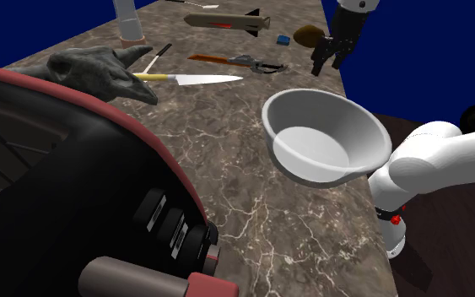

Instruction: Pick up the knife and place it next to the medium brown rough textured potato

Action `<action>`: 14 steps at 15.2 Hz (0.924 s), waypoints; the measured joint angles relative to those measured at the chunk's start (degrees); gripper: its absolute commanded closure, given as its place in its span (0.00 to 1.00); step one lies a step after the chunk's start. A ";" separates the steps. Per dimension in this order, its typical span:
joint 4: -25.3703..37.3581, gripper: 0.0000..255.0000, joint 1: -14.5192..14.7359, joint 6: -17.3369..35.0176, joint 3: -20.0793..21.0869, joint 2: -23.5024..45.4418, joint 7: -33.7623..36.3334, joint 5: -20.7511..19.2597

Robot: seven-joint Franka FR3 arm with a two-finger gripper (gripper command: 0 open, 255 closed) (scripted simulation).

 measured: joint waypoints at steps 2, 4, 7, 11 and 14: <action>0.71 0.00 0.36 0.55 0.11 1.15 -0.58 -0.05; 3.03 0.00 1.58 1.74 0.57 4.32 -2.47 -0.15; 7.12 0.00 3.54 4.19 1.24 10.24 -6.15 -0.54; 12.69 0.00 6.12 6.36 2.53 17.11 -10.99 -1.03; 17.26 0.00 7.99 7.63 3.89 22.30 -14.31 -1.49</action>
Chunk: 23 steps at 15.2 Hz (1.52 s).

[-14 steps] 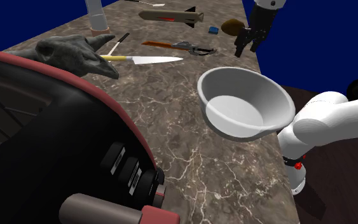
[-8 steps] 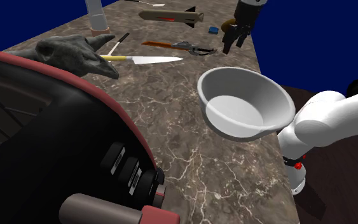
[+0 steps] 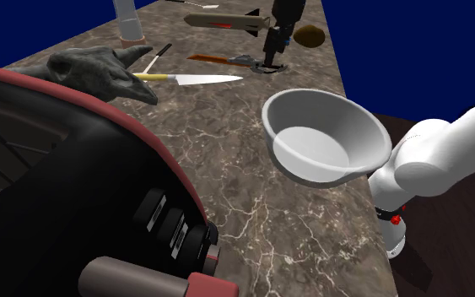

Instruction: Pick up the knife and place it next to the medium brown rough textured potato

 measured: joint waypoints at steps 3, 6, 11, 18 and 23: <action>3.52 0.00 1.62 1.36 1.10 4.27 -3.73 -0.59; 8.89 0.00 3.38 1.69 2.86 9.42 -6.68 -1.38; 16.28 0.00 6.23 1.99 5.82 16.32 -11.65 -3.08; 27.63 0.00 10.57 1.06 10.23 26.04 -18.20 -6.60; 29.23 0.00 12.18 2.13 11.69 28.60 -20.07 -7.94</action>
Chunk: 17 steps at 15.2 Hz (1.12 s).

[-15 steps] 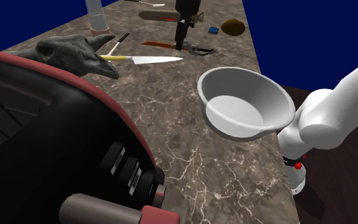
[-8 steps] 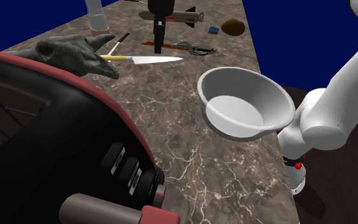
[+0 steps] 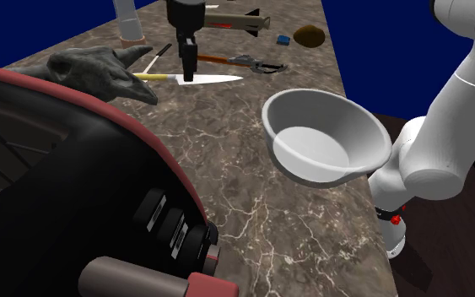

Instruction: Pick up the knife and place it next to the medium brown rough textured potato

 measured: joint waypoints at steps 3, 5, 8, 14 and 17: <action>-1.91 0.00 -0.20 2.32 -0.16 0.40 -0.13 -0.17; -3.04 0.00 -0.25 3.68 -0.22 0.65 0.00 -0.31; -3.33 0.00 -0.25 4.08 -0.23 0.75 0.06 -0.36; -3.32 1.00 -0.23 4.11 -0.19 0.71 0.06 -0.35; -3.32 1.00 -0.25 4.12 -0.22 0.74 0.04 -0.35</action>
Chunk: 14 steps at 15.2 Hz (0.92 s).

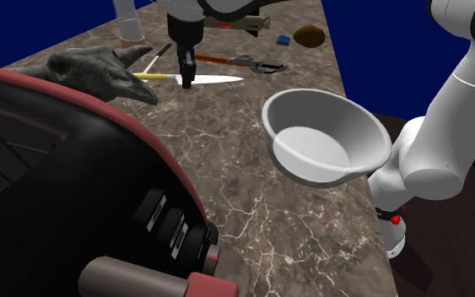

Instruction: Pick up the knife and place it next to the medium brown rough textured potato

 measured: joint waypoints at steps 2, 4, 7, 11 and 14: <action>-0.02 1.00 0.00 0.02 0.00 -0.01 0.00 0.00; -0.05 1.00 0.00 0.04 0.00 -0.03 0.01 0.00; 1.17 1.00 0.00 -1.02 -0.01 0.16 -0.18 0.01; 4.02 1.00 0.13 -3.75 0.07 0.28 -0.45 0.09; 6.64 1.00 0.25 -6.12 0.14 0.54 -0.69 0.09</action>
